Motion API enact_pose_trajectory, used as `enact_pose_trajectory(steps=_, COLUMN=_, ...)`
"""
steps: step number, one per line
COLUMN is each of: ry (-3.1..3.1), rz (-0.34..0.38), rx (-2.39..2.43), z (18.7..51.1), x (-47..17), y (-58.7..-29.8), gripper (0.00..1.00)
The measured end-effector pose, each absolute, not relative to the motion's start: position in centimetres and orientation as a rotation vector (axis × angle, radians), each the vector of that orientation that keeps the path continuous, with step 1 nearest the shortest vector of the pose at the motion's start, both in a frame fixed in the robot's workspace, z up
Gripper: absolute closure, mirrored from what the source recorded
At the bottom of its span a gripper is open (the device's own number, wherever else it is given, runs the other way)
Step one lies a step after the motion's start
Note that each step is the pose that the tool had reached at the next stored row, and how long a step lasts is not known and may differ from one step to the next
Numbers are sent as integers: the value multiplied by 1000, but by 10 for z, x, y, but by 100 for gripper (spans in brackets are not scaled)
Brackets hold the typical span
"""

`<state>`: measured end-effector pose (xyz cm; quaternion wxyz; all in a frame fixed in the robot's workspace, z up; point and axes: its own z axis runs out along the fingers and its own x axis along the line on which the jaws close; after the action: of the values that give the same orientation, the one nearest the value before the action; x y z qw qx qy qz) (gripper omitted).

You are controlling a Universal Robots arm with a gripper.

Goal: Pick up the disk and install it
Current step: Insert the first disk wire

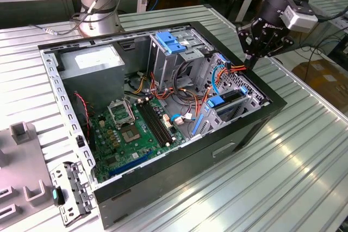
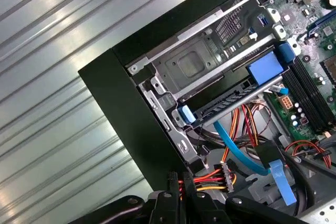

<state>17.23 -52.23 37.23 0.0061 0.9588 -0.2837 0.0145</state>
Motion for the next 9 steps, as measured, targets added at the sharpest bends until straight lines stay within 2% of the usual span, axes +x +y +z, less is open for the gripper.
enact_pose_trajectory(steps=5, ry=-875, rz=47, rx=2993, z=376, x=173, y=-519, gripper=81)
enact_pose_trajectory(steps=6, ry=-862, rz=47, rx=2996, z=375, x=174, y=-518, gripper=75)
enact_pose_trajectory(steps=9, ry=-826, rz=50, rx=3007, z=373, x=174, y=-518, gripper=75)
